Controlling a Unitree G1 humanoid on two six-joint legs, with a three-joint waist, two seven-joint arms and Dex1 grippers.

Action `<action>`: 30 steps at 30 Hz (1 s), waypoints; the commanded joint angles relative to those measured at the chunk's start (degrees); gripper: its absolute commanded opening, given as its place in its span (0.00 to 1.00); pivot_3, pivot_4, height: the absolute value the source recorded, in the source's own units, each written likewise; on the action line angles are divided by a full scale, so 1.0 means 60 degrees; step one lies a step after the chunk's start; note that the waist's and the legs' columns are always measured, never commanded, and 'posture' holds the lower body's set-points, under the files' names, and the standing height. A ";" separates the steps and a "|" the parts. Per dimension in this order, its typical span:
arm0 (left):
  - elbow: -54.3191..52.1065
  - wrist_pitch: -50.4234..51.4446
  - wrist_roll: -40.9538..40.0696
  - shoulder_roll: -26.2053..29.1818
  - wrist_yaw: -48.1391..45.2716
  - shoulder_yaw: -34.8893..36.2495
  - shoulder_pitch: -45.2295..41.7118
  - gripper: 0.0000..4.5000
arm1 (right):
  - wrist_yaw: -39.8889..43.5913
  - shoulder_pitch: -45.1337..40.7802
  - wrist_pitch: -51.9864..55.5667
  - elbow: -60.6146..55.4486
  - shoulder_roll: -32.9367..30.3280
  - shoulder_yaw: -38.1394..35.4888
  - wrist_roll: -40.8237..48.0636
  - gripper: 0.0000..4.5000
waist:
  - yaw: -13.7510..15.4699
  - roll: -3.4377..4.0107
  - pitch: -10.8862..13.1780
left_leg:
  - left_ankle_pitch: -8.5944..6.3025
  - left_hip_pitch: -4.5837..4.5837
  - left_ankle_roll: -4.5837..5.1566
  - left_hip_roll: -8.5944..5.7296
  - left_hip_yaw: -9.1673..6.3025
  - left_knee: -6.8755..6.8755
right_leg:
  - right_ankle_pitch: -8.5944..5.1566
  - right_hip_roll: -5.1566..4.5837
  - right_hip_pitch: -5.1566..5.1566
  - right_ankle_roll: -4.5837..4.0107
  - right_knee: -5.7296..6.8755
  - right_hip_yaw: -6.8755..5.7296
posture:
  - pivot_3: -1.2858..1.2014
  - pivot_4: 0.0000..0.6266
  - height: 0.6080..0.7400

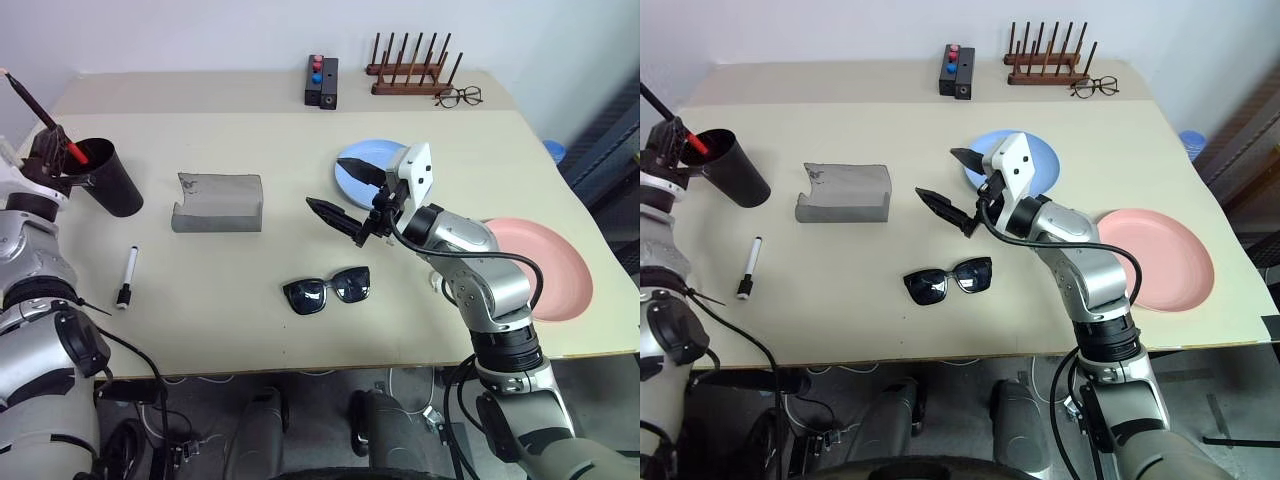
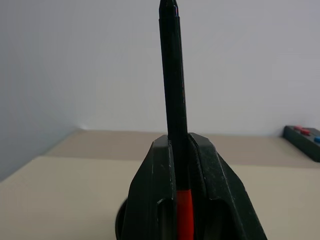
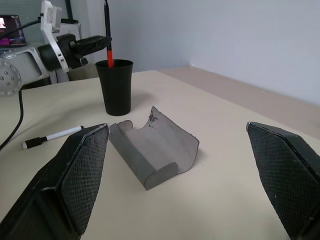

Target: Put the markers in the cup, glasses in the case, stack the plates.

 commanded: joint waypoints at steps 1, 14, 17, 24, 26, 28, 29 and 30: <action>-0.0146 -0.0023 -0.0119 0.0072 -0.0106 0.0048 -0.0053 0.20 | -0.0050 0.0016 -0.0059 -0.0519 -0.0069 -0.0152 0.0091 1.00 | -0.0001 0.0000 0.0000 | 0.0000 0.0000 0.0000 0.0000 0.0000 0.0000 | 0.0000 0.0000 0.0000 0.0000 0.0000 0.0000 | 0.52 0.24 1.00; -0.0438 -0.0085 -0.0171 0.0126 -0.0378 0.0050 -0.0026 0.99 | -0.0116 0.0032 -0.0059 -0.0556 -0.0026 -0.0095 0.0079 1.00 | -0.0001 0.0000 0.0000 | 0.0000 0.0000 0.0000 0.0000 0.0000 0.0000 | 0.0000 0.0000 0.0000 0.0000 0.0000 0.0000 | 0.52 0.24 1.00; -0.0816 0.0483 -0.0289 0.0106 -0.0870 -0.0071 -0.0050 0.99 | -0.0122 0.0053 -0.0024 -0.0603 -0.0024 -0.0097 0.0106 1.00 | 0.0005 0.0000 0.0000 | 0.0000 0.0000 0.0000 0.0000 0.0000 0.0000 | 0.0000 0.0000 0.0000 0.0000 0.0000 0.0000 | 0.52 0.24 1.00; -0.4580 0.4294 -0.1386 0.0495 -0.1868 -0.0241 0.1074 0.99 | 0.0219 0.0097 0.0071 -0.0631 -0.0278 -0.0349 0.0409 1.00 | -0.0050 0.0002 0.0001 | 0.0000 -0.0001 0.0000 0.0000 -0.0001 0.0000 | 0.0000 0.0000 0.0000 0.0000 0.0000 0.0003 | 0.52 0.24 1.00; -0.6487 0.6224 -0.1570 0.0994 -0.2266 -0.0703 0.2186 0.99 | 0.0824 0.0227 0.0033 -0.0832 -0.0461 -0.0650 0.1026 1.00 | -0.0092 0.0004 0.0003 | 0.0000 0.0000 0.0000 0.0004 0.0000 -0.0003 | 0.0001 0.0001 -0.0002 -0.0001 0.0001 0.0007 | 0.52 0.24 1.00; -0.8012 0.8240 -0.2009 0.1434 -0.2076 -0.0792 0.3087 0.99 | 0.1421 0.0300 0.0147 -0.0961 -0.0708 -0.0936 0.1700 1.00 | -0.0097 0.0010 0.0006 | 0.0000 0.0002 0.0000 0.0008 0.0002 -0.0008 | 0.0000 0.0004 -0.0003 -0.0002 0.0001 0.0013 | 0.52 0.24 1.00; -0.8778 0.8841 -0.2243 0.1604 -0.2040 -0.0707 0.3534 0.99 | 0.1704 0.0330 0.0256 -0.1004 -0.0912 -0.1032 0.1947 1.00 | -0.0080 0.0011 0.0007 | 0.0000 0.0002 0.0000 0.0009 0.0001 -0.0009 | 0.0000 0.0005 -0.0004 -0.0003 0.0001 0.0013 | 0.52 0.24 1.00; -0.9521 0.9377 -0.2641 0.1715 -0.2136 -0.0523 0.3907 0.99 | 0.2019 0.0345 0.0435 -0.1017 -0.1148 -0.1126 0.2239 1.00 | -0.0067 0.0011 0.0007 | 0.0000 0.0006 0.0000 0.0011 0.0001 -0.0009 | 0.0000 0.0006 -0.0003 -0.0003 0.0001 0.0014 | 0.52 0.24 1.00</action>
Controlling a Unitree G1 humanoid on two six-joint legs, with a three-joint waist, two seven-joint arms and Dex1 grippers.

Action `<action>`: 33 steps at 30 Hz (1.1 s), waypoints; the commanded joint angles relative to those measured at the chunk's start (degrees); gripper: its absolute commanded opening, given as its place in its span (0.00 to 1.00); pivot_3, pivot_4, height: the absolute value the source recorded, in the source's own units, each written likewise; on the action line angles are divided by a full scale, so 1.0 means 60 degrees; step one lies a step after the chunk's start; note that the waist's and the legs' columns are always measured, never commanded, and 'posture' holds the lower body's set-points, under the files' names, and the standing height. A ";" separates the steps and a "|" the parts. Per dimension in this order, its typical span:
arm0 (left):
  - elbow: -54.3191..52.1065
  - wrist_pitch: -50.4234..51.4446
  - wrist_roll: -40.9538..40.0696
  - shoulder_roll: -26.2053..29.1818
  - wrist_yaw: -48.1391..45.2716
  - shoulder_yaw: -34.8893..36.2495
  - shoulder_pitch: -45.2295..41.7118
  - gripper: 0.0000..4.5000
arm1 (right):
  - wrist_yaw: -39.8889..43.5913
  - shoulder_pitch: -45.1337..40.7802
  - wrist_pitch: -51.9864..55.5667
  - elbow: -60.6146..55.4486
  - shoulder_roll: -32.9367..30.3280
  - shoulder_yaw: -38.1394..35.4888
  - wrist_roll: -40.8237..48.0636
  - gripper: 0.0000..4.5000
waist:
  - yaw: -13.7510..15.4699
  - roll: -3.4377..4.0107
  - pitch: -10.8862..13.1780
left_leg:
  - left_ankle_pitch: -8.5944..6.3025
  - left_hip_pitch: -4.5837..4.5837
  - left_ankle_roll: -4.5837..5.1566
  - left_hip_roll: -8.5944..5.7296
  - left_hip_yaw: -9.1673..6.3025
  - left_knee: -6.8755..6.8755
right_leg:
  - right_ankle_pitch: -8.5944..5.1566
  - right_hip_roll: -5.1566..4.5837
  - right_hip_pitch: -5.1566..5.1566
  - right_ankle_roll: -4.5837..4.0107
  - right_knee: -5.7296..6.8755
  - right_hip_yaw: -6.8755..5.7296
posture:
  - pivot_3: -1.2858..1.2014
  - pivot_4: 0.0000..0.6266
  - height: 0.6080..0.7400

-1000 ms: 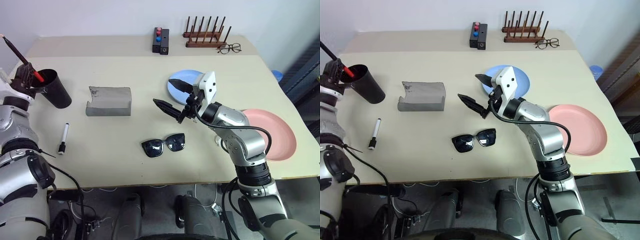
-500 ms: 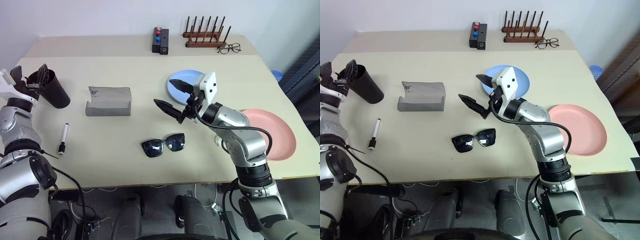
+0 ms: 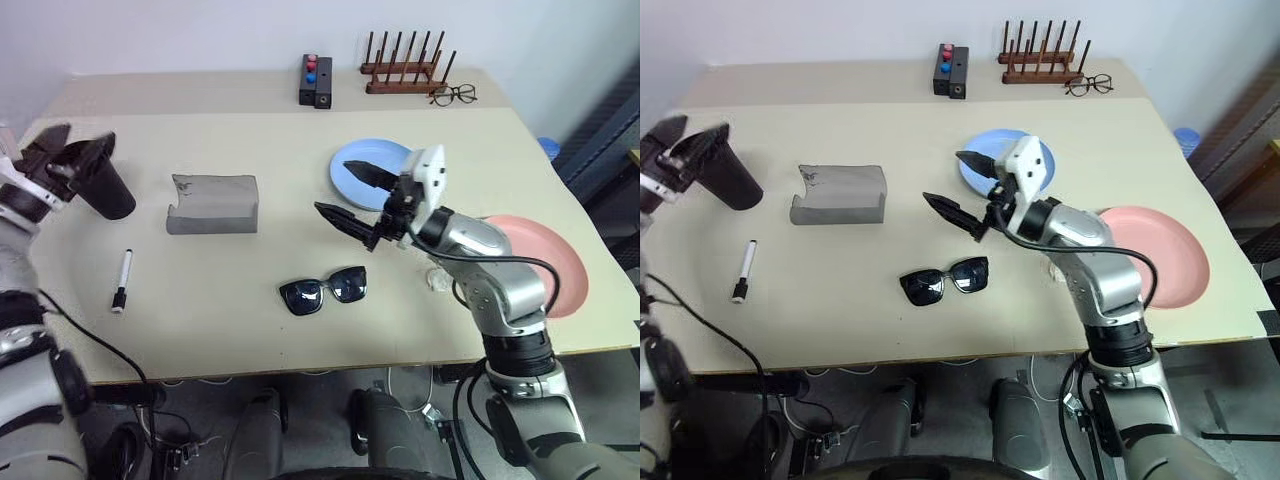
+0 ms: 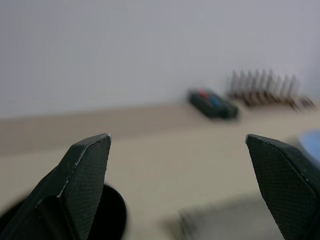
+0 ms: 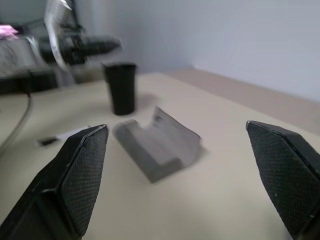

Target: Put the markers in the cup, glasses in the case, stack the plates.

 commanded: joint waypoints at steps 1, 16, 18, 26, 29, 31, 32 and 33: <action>-0.2726 0.2651 -0.1297 0.0603 0.0228 0.0516 0.0971 0.99 | 0.1102 -0.0048 0.0371 -0.0532 -0.0635 -0.0537 0.1159 1.00 | 0.0040 0.0000 0.0000 | 0.0000 -0.0001 -0.0001 0.0007 0.0001 0.0003 | 0.0001 0.0004 -0.0001 -0.0005 -0.0003 0.0000 | 0.52 0.24 1.00; -0.5649 0.8065 -0.2273 -0.0414 0.4468 0.1408 0.3050 0.99 | 0.1991 0.0187 0.0215 -0.0251 -0.1517 -0.0381 0.0954 1.00 | 0.0113 0.0011 0.0000 | 0.0000 -0.0002 -0.0003 0.0027 0.0015 0.0013 | -0.0005 0.0018 -0.0006 -0.0047 -0.0010 0.0005 | 0.52 0.24 1.00; -0.5638 0.8434 -0.2049 -0.0478 0.5156 0.1336 0.2711 0.99 | 0.2060 0.0216 0.0177 -0.0235 -0.1627 -0.0377 0.0885 1.00 | 0.0136 0.0006 -0.0002 | 0.0000 -0.0003 -0.0003 0.0026 0.0015 0.0017 | 0.0008 0.0018 -0.0004 -0.0024 -0.0011 0.0005 | 0.52 0.24 1.00; -0.4641 1.0726 -0.1780 -0.0003 0.5723 0.1034 0.1584 0.99 | 0.1974 0.0190 0.0058 -0.0154 -0.1512 -0.0295 0.0696 1.00 | 0.0086 0.0006 -0.0003 | -0.0001 -0.0002 -0.0003 0.0026 0.0016 0.0018 | 0.0009 0.0022 -0.0008 -0.0022 -0.0008 0.0007 | 0.52 0.24 1.00; -0.4347 1.0827 -0.1720 0.0597 0.4991 0.0005 0.1454 0.99 | 0.1892 0.0182 0.0016 -0.0134 -0.1399 -0.0248 0.0647 1.00 | 0.0091 0.0004 -0.0003 | -0.0001 -0.0004 -0.0004 0.0025 0.0016 0.0019 | 0.0009 0.0022 -0.0010 -0.0022 -0.0008 0.0008 | 0.52 0.24 1.00; -0.3714 1.0955 -0.1452 0.1161 0.4724 -0.0774 0.1067 0.99 | 0.1854 0.0212 -0.0046 -0.0097 -0.1360 -0.0227 0.0587 1.00 | 0.0105 0.0007 -0.0002 | -0.0001 -0.0002 -0.0004 0.0025 0.0021 0.0017 | 0.0009 0.0021 -0.0012 -0.0024 -0.0010 0.0014 | 0.52 0.24 1.00; -0.3513 1.1002 -0.1380 0.1337 0.4609 -0.0991 0.0936 0.99 | 0.1829 0.0222 -0.0048 -0.0101 -0.1351 -0.0231 0.0576 1.00 | 0.0109 0.0006 -0.0002 | -0.0001 -0.0003 -0.0004 0.0025 0.0020 0.0017 | 0.0009 0.0022 -0.0014 -0.0025 -0.0010 0.0013 | 0.52 0.24 1.00; -0.3279 1.1075 -0.1330 0.1519 0.4448 -0.1228 0.0780 0.99 | 0.1798 0.0251 -0.0057 -0.0115 -0.1344 -0.0245 0.0566 1.00 | 0.0103 0.0006 -0.0002 | -0.0001 -0.0005 -0.0005 0.0025 0.0021 0.0017 | 0.0007 0.0022 -0.0016 -0.0029 -0.0011 0.0013 | 0.52 0.24 1.00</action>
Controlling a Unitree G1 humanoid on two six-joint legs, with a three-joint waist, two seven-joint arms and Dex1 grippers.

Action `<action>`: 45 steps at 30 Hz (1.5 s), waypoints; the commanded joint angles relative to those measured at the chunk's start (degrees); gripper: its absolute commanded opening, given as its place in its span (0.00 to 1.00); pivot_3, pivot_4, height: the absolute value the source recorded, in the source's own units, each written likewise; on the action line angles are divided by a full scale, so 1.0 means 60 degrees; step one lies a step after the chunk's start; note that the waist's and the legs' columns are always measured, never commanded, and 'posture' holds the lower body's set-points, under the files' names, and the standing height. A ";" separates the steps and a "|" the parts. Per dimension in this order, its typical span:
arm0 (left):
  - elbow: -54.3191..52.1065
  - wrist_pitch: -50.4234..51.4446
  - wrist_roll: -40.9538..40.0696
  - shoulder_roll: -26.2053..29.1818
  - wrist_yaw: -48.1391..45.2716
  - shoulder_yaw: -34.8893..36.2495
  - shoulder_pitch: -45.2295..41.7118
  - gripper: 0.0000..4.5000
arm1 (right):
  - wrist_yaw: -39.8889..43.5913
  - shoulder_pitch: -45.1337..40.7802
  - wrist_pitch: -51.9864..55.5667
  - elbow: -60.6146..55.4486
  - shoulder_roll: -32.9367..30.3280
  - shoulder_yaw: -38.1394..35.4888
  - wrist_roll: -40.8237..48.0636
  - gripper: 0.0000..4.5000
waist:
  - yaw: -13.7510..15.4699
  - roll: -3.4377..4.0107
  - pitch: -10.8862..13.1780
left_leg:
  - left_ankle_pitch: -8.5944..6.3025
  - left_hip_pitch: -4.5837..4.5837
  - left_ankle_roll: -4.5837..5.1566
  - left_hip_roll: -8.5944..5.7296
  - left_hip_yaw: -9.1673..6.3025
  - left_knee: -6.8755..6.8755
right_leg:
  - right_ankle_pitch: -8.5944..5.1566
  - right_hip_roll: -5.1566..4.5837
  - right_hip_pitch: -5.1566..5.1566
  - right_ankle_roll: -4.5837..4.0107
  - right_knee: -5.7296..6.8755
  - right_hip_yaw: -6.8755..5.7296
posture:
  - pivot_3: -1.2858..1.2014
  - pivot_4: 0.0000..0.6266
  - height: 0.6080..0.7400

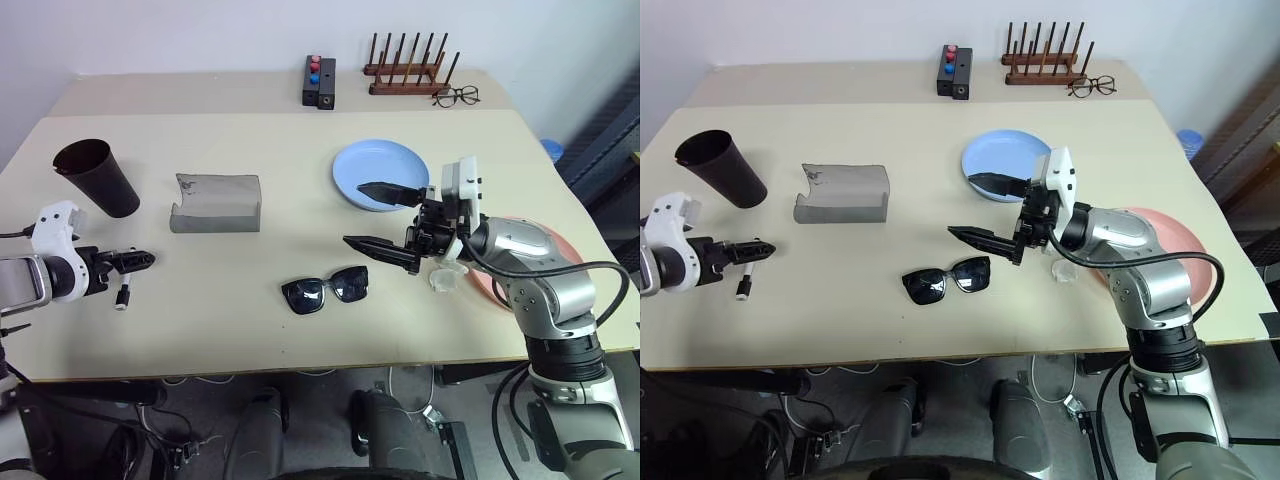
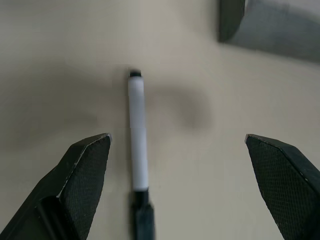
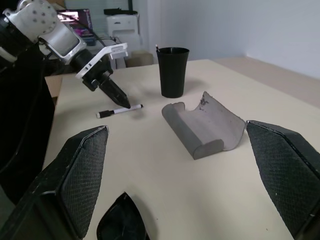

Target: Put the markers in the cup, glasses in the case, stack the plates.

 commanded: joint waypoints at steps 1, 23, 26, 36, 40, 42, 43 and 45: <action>0.0575 0.0147 0.0263 0.0746 -0.0637 -0.0767 -0.0479 0.99 | -0.0134 0.0014 -0.0219 -0.0204 0.0079 -0.0137 0.0026 1.00 | -0.0009 0.0000 0.0000 | 0.0000 -0.0001 -0.0001 0.0000 0.0003 0.0000 | -0.0004 -0.0001 -0.0001 -0.0009 -0.0003 0.0002 | 0.52 0.24 1.00; 0.2756 -0.1101 0.1907 0.1094 -0.3757 -0.4691 -0.1867 0.36 | -0.0585 0.0312 -0.0163 -0.0511 -0.0048 -0.0311 0.0059 1.00 | 0.0009 0.0006 -0.0003 | 0.0000 -0.0002 0.0000 0.0000 0.0011 -0.0004 | -0.0014 -0.0005 -0.0004 -0.0026 -0.0003 0.0008 | 0.52 0.24 1.00; 0.2755 -0.1122 0.2018 0.0985 -0.3832 -0.4618 -0.1802 0.02 | -0.0620 0.0284 -0.0172 -0.0475 -0.0055 -0.0316 0.0035 1.00 | 0.0015 0.0010 -0.0005 | 0.0000 -0.0001 0.0000 -0.0001 0.0015 -0.0004 | -0.0014 -0.0006 -0.0004 -0.0025 -0.0003 0.0011 | 0.52 0.24 1.00; 0.1827 -0.1497 0.2199 0.1237 -0.3920 -0.3835 -0.1404 0.01 | -0.0641 0.0161 -0.0270 -0.0304 -0.0020 -0.0262 -0.0039 1.00 | 0.0004 0.0019 -0.0010 | 0.0001 0.0001 0.0001 -0.0001 0.0017 -0.0004 | -0.0014 -0.0006 -0.0005 -0.0025 0.0001 0.0015 | 0.52 0.24 1.00; 0.0779 -0.2993 0.1713 0.1194 -0.4507 -0.2365 -0.0450 0.01 | -0.0616 0.0091 -0.0442 -0.0107 0.0047 -0.0185 -0.0167 1.00 | -0.0016 0.0016 -0.0008 | 0.0000 -0.0004 0.0001 0.0000 0.0020 -0.0004 | -0.0013 -0.0008 -0.0009 -0.0025 -0.0004 0.0018 | 0.52 0.24 1.00; 0.0664 -0.3694 0.1443 0.0739 -0.4411 -0.1341 -0.0277 0.01 | -0.0591 0.0035 -0.0516 -0.0019 0.0079 -0.0147 -0.0198 1.00 | 0.0001 0.0014 -0.0007 | 0.0001 -0.0004 0.0001 0.0002 0.0021 -0.0006 | -0.0014 -0.0007 -0.0015 -0.0029 -0.0003 0.0017 | 0.52 0.24 1.00; 0.0465 -0.3987 0.1182 0.0514 -0.4535 -0.0842 -0.0163 0.01 | -0.0575 -0.0008 -0.0543 0.0030 0.0094 -0.0132 -0.0211 1.00 | 0.0007 0.0012 -0.0007 | 0.0001 -0.0005 0.0001 0.0002 0.0019 -0.0005 | -0.0014 -0.0007 -0.0015 -0.0030 0.0000 0.0016 | 0.52 0.24 1.00; -0.0129 -0.4865 0.1044 0.0132 -0.4506 -0.0100 0.0190 0.01 | -0.0529 -0.0096 -0.0602 0.0125 0.0114 -0.0113 -0.0259 1.00 | -0.0008 0.0012 -0.0007 | 0.0001 -0.0007 0.0000 0.0002 0.0021 -0.0001 | -0.0012 -0.0007 -0.0015 -0.0031 -0.0003 0.0017 | 0.52 0.24 1.00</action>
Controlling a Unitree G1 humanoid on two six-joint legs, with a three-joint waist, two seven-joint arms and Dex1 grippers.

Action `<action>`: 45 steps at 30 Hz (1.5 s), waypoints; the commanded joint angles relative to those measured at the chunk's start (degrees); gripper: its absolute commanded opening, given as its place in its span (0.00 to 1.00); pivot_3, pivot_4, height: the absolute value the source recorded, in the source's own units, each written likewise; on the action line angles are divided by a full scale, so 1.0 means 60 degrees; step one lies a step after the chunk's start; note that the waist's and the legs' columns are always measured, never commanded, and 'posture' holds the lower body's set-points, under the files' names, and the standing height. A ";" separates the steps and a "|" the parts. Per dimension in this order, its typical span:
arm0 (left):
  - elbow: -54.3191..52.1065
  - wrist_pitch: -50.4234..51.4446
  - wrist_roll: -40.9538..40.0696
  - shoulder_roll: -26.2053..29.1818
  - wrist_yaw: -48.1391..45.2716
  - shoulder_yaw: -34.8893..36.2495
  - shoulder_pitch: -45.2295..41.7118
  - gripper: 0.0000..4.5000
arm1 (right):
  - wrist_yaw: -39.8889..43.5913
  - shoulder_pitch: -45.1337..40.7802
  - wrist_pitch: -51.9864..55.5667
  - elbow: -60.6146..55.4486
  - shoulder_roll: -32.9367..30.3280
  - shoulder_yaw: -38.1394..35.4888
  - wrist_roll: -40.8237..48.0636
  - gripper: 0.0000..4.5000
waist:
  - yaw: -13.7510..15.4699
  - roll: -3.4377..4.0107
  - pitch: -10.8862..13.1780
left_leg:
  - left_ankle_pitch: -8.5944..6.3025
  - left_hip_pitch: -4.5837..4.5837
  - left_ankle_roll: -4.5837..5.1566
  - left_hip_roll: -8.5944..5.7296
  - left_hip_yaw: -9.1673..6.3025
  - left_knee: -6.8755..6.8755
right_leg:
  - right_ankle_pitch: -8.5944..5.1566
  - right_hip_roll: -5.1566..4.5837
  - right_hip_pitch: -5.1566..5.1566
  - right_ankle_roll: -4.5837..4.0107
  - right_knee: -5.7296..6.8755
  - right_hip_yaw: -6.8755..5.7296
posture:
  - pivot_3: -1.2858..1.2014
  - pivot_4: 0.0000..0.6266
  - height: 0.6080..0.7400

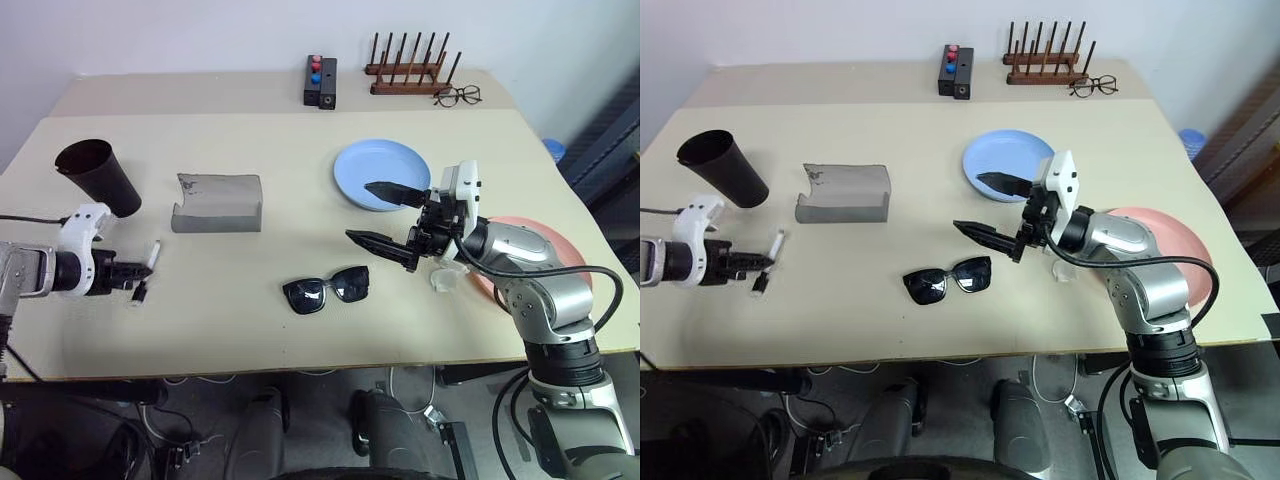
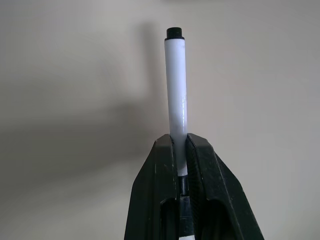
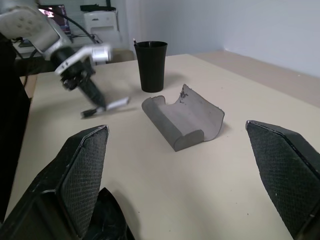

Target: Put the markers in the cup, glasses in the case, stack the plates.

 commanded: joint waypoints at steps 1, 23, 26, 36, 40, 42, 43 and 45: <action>-0.1086 -0.1633 -0.0340 -0.0459 0.0019 0.1513 0.0355 0.01 | 0.0107 -0.0317 -0.0298 -0.0008 0.0044 -0.0088 -0.0021 1.00 | -0.0010 0.0001 0.0000 | 0.0000 0.0000 0.0000 0.0000 0.0004 0.0001 | 0.0002 -0.0001 0.0001 0.0002 -0.0003 0.0002 | 0.52 0.24 1.00; 0.6571 -1.2630 0.1381 -0.1896 0.1708 0.2706 -0.4725 0.01 | 0.0043 -0.0369 -0.0405 -0.0077 0.0053 -0.0109 -0.0117 1.00 | -0.0008 -0.0009 -0.0003 | 0.0002 0.0005 0.0003 -0.0002 0.0020 0.0023 | 0.0041 0.0005 0.0014 0.0063 0.0006 0.0005 | 0.52 0.24 1.00; 0.7536 -1.3275 0.1513 -0.2082 0.2102 0.2599 -0.5022 0.01 | -0.0042 -0.0293 -0.0347 -0.0174 -0.0003 -0.0144 -0.0085 1.00 | -0.0004 -0.0013 -0.0002 | 0.0002 0.0003 0.0003 -0.0001 0.0020 0.0024 | 0.0042 0.0005 0.0014 0.0064 0.0008 0.0004 | 0.52 0.24 1.00; 0.8687 -1.3742 0.1636 -0.2168 0.2472 0.2570 -0.4556 0.01 | -0.0371 -0.0344 -0.0402 -0.0118 0.0002 -0.0308 -0.0114 1.00 | -0.0016 -0.0014 -0.0002 | 0.0002 0.0003 0.0003 -0.0001 0.0020 0.0030 | 0.0045 0.0005 0.0019 0.0069 0.0007 0.0005 | 0.52 0.24 1.00; 0.8752 -1.3652 0.1552 -0.2237 0.2550 0.2622 -0.4357 0.01 | -0.0618 -0.0524 -0.0660 0.0150 0.0172 -0.0325 -0.0304 1.00 | -0.0011 -0.0014 -0.0002 | 0.0002 0.0005 0.0003 -0.0001 0.0020 0.0029 | 0.0045 0.0005 0.0019 0.0069 0.0008 0.0004 | 0.52 0.24 1.00; 0.8723 -1.3722 0.1679 -0.2294 0.2585 0.2504 -0.4167 0.01 | -0.0788 -0.0715 -0.0738 0.0343 0.0340 -0.0411 -0.0276 1.00 | -0.0011 -0.0014 -0.0002 | 0.0002 0.0004 0.0003 -0.0001 0.0021 0.0030 | 0.0046 0.0005 0.0020 0.0069 0.0007 0.0004 | 0.52 0.24 1.00; 0.8721 -1.3692 0.1673 -0.2323 0.2602 0.2505 -0.4106 0.01 | -0.0822 -0.0790 -0.0728 0.0388 0.0398 -0.0453 -0.0224 1.00 | -0.0012 -0.0014 -0.0002 | 0.0002 0.0005 0.0003 -0.0001 0.0021 0.0030 | 0.0046 0.0005 0.0020 0.0069 0.0008 0.0005 | 0.52 0.24 1.00; 0.8718 -1.3602 0.1618 -0.2363 0.2655 0.2550 -0.4001 0.01 | -0.0795 -0.0864 -0.0774 0.0394 0.0468 -0.0484 -0.0161 1.00 | 0.0003 -0.0014 -0.0002 | 0.0002 0.0005 0.0003 -0.0001 0.0021 0.0030 | 0.0046 0.0005 0.0019 0.0069 0.0008 0.0004 | 0.52 0.24 1.00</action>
